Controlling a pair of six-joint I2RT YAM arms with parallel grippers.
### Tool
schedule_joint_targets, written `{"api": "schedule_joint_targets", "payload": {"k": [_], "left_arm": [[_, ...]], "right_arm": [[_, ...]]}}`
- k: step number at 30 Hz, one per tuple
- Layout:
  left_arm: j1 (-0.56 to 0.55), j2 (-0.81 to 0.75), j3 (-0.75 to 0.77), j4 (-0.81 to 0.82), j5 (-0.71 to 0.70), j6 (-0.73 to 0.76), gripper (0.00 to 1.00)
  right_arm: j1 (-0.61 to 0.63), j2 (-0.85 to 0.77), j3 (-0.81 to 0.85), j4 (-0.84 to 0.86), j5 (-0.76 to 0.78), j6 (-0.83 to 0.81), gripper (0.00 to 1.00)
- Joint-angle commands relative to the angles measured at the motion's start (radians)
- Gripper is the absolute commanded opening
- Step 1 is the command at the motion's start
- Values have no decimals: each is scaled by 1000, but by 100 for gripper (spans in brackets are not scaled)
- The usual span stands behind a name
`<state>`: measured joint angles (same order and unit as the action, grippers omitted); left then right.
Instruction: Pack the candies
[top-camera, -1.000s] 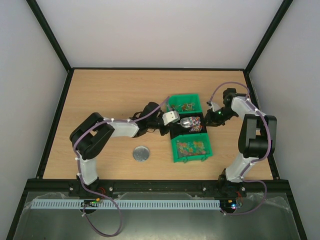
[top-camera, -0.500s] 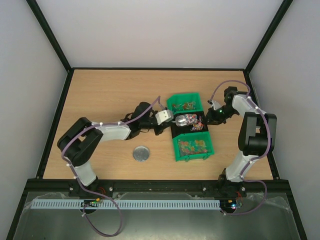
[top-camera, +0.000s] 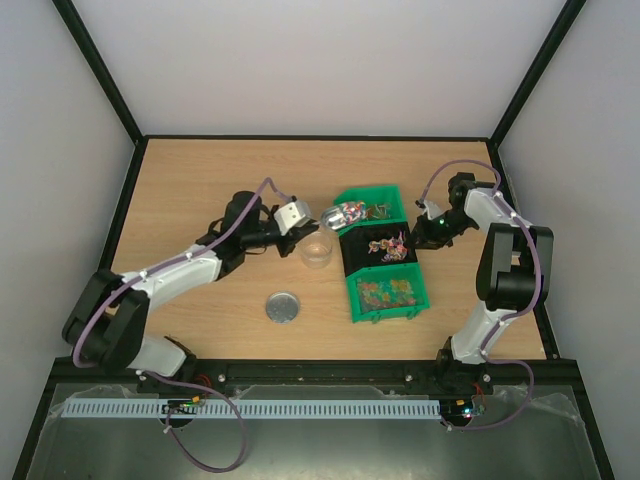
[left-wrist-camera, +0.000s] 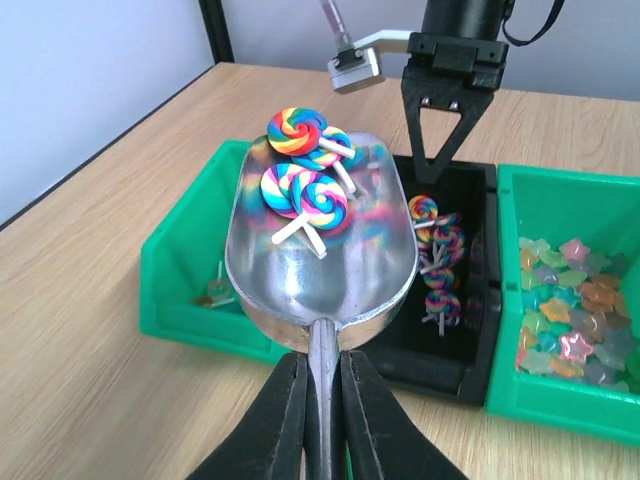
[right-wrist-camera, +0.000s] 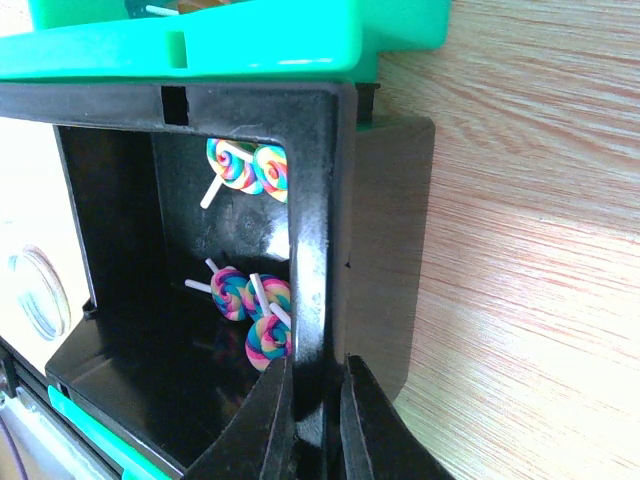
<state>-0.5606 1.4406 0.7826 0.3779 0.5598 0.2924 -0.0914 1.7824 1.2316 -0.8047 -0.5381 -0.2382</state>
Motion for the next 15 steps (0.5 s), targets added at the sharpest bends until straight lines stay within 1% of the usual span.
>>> {"api": "schedule_joint_targets", "payload": {"k": [1, 8, 15], "left_arm": [[60, -87, -31, -103, 43, 54, 2], [145, -233, -76, -325, 58, 175, 2], [195, -317, -90, -507, 67, 292, 2]], "right_arm": [[-7, 19, 32, -31, -3, -18, 1], [-6, 24, 34, -27, -5, -16, 1], [-6, 29, 38, -24, -16, -10, 2]]}}
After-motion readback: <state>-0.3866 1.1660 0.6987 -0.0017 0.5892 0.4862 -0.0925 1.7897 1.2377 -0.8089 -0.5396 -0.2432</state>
